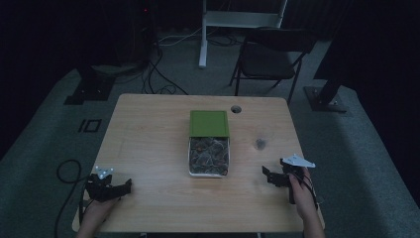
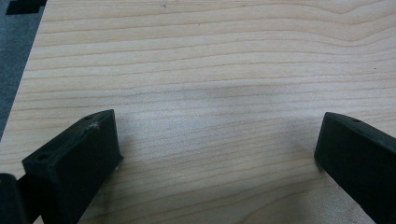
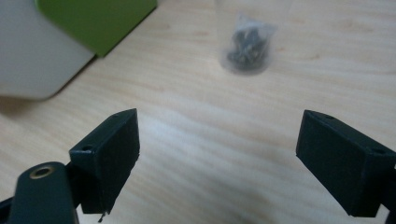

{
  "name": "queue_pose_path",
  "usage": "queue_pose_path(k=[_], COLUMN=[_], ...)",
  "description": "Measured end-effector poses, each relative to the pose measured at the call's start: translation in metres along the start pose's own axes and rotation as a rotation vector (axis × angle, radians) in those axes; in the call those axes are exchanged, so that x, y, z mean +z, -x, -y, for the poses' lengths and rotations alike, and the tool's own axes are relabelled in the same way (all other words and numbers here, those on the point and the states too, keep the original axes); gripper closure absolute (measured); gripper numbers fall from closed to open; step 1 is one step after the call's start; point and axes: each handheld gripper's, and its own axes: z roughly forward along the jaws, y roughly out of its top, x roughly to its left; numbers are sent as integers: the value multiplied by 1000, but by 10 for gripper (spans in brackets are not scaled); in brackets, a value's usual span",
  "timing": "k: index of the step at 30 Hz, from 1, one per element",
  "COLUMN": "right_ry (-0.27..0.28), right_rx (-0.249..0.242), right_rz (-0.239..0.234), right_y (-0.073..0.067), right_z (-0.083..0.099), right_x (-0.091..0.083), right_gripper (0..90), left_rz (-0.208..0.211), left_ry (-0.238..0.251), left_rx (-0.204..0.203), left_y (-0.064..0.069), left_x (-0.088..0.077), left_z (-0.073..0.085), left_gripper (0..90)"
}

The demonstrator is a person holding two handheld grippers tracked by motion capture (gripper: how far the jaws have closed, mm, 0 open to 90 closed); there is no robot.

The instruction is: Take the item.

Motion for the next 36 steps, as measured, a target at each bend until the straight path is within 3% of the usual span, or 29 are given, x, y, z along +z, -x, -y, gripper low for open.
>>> queue_pose_path(k=[7, 11, 15, 21, 24, 30, 36], right_ry=[-49, -21, -27, -43, -47, -107, -161], right_rx=[-41, -18, -41, -89, -91, -168, -213], right_rz=[-23, -29, -38, -90, -95, -148, -142], right_y=[2, 6, 7, 6, 5, -1, -5], right_z=[14, 20, 24, 31, 32, 36, 38], right_x=[-3, -7, -9, -13, -14, -14, -13], right_gripper=[134, 136, 137, 136, 134, 131, 121], left_rz=[0, 0, 0, 0, 0, 0, 0], left_ry=[0, 1, 0, 0, 0, 0, 0], left_rx=[0, 0, 0, 0, 0, 0, 0], left_y=[0, 0, 0, 0, 0, 0, 0], left_x=[0, 0, 0, 0, 0, 0, 0], left_z=[0, 0, 0, 0, 0, 0, 0], left_gripper=[5, 5, 5, 5, 5, 5, 5])
